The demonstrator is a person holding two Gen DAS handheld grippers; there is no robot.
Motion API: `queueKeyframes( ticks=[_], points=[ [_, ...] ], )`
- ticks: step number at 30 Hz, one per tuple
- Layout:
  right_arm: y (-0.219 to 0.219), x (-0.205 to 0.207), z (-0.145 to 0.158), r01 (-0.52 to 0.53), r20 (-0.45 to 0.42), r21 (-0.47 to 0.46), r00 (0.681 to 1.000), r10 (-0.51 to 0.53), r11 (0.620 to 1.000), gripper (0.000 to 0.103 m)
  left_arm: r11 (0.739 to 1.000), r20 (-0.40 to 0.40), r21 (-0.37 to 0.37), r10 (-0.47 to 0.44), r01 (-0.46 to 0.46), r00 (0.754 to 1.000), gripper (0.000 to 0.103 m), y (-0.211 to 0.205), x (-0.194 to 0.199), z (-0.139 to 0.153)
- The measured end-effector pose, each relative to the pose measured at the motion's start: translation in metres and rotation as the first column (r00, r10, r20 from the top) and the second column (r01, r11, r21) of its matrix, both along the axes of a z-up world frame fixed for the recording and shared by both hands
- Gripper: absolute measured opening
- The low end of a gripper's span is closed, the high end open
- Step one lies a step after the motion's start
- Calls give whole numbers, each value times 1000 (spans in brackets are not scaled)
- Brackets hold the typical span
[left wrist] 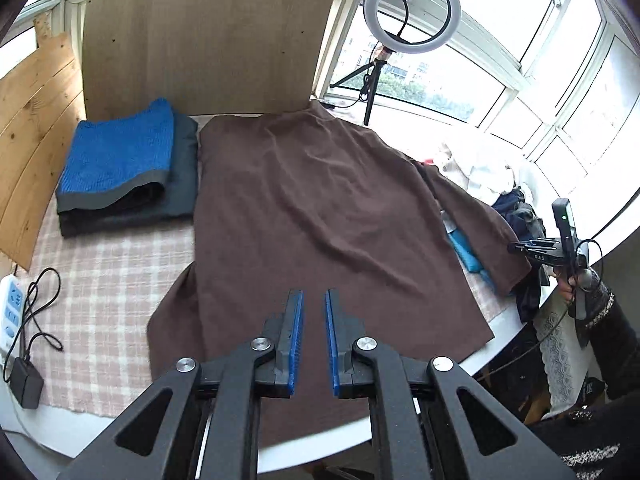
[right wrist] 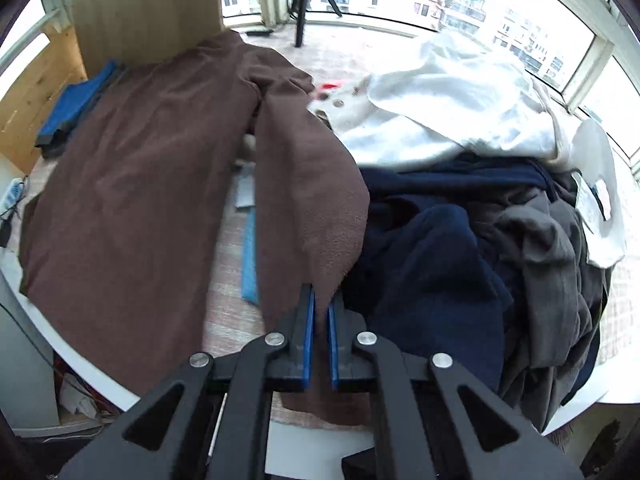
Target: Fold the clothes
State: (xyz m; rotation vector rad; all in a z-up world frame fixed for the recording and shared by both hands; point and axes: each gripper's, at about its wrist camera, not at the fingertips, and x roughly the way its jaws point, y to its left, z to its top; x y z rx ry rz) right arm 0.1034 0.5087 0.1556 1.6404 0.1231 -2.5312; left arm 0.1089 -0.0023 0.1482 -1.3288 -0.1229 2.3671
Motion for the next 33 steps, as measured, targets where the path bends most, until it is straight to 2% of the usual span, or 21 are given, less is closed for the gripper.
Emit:
queueKeyframes(
  ticks=[2, 4, 6, 8, 9, 11, 12, 13, 15, 17, 19, 20, 21, 23, 24, 26, 29, 30, 33],
  points=[
    [-8, 5, 26, -33, -57, -98, 998, 27, 995, 6, 1000, 2, 7, -11, 11, 1000, 9, 16, -4, -3],
    [-23, 5, 47, -87, -85, -259, 994, 67, 962, 6, 1000, 8, 13, -7, 7, 1000, 9, 28, -6, -8],
    [-55, 1, 59, -188, -105, -398, 982, 159, 898, 6, 1000, 14, 24, 7, -7, 1000, 9, 36, -7, -13],
    [-105, 2, 62, -348, -116, -472, 935, 334, 810, 8, 999, 27, 35, 34, -35, 999, 9, 37, -7, -17],
    [-128, 6, 61, -421, -105, -460, 900, 423, 782, 8, 998, 34, 33, 53, -54, 998, 9, 37, -6, -20],
    [-145, 14, 63, -521, -97, -393, 843, 530, 757, 8, 995, 48, 33, 90, -91, 995, 9, 34, -4, -24],
    [-141, 13, 65, -544, -105, -375, 829, 549, 750, 11, 993, 57, 33, 110, -112, 992, 9, 32, -2, -26],
    [-127, 5, 67, -537, -115, -378, 835, 537, 754, 14, 991, 67, 36, 126, -129, 990, 9, 31, 1, -28],
    [-88, -28, 63, -455, -105, -381, 886, 451, 805, 18, 988, 80, 36, 144, -147, 986, 9, 33, 8, -33],
    [-56, -67, 52, -387, -103, -274, 922, 373, 880, 19, 986, 91, 33, 157, -161, 983, 9, 38, 16, -38],
    [-34, -103, 35, -359, -72, -177, 933, 352, 916, 19, 984, 105, 37, 170, -174, 980, 9, 43, 23, -43],
    [-29, -119, 23, -351, -17, -161, 935, 353, 922, 19, 982, 115, 41, 177, -183, 977, 9, 45, 25, -46],
    [-27, -131, 13, -349, 34, -167, 933, 359, 922, 19, 981, 124, 40, 183, -189, 975, 9, 48, 26, -50],
    [-34, -139, 5, -402, 17, -107, 914, 406, 909, 20, 979, 142, 38, 195, -202, 971, 9, 55, 27, -56],
    [-39, -142, 3, -432, 0, -67, 901, 433, 899, 26, 977, 150, 37, 200, -208, 968, 9, 58, 27, -59],
    [-53, -148, -13, -502, 18, -30, 864, 503, 864, 38, 976, 163, 51, 202, -212, 966, 9, 64, 26, -62],
    [-73, -159, -46, -586, 114, -5, 805, 583, 810, 38, 974, 168, 62, 206, -218, 964, 9, 72, 25, -62],
    [-75, -161, -51, -594, 126, 2, 798, 589, 805, 38, 973, 166, 63, 208, -221, 964, 9, 73, 25, -60],
    [-72, -165, -54, -585, 126, 5, 805, 580, 811, 38, 970, 161, 61, 224, -236, 961, 9, 75, 25, -56]
  ],
)
